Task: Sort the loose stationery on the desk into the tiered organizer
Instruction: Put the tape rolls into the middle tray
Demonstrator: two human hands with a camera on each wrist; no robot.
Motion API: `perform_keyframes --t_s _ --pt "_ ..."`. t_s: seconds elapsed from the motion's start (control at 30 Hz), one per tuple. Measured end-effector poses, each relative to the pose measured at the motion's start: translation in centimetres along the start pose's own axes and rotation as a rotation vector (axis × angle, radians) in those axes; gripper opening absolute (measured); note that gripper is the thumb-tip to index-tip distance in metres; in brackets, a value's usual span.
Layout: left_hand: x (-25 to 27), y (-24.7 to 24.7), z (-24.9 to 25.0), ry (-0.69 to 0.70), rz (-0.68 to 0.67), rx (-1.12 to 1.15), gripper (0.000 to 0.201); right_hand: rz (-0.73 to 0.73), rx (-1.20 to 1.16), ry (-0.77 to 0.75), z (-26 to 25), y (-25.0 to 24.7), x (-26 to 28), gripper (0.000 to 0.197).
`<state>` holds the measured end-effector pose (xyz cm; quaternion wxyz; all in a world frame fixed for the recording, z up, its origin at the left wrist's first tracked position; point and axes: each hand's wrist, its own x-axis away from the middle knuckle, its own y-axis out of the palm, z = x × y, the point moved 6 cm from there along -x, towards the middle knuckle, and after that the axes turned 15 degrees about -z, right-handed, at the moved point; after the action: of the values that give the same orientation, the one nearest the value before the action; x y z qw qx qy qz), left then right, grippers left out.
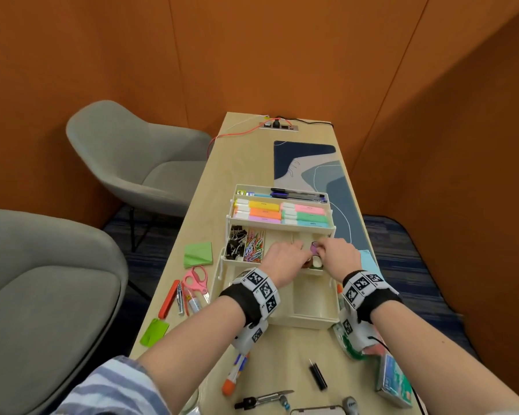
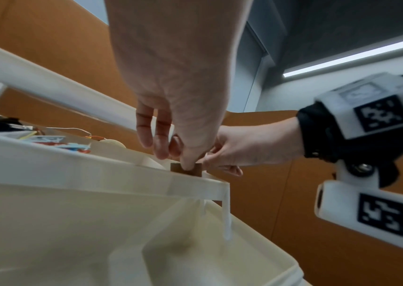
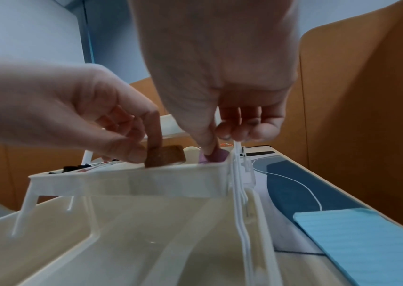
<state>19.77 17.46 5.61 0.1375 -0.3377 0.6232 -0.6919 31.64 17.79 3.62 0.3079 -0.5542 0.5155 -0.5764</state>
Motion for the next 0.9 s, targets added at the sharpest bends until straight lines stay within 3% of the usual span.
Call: perform_keyframes --t_s 0.4,0.53,0.73,0.9 --pt "-0.9 -0.9 0.6 -0.025 -0.138 -0.081 0.03 -0.003 -0.042 -0.004 0.1 1.7 1.3 0.026" --pt "-1.2 -0.3 -0.1 -0.044 -0.141 0.035 0.028 -0.001 -0.106 -0.01 0.7 2.0 2.1 0.034" --pt "4.3 0.8 -3.8 -0.08 0.161 0.414 0.027 0.117 -0.328 -0.161 -0.6 2.3 7.3 0.04" --pt "13.2 4.4 -8.0 -0.193 0.342 0.591 0.016 0.063 -0.407 -0.271 -1.9 6.5 11.6 0.035"
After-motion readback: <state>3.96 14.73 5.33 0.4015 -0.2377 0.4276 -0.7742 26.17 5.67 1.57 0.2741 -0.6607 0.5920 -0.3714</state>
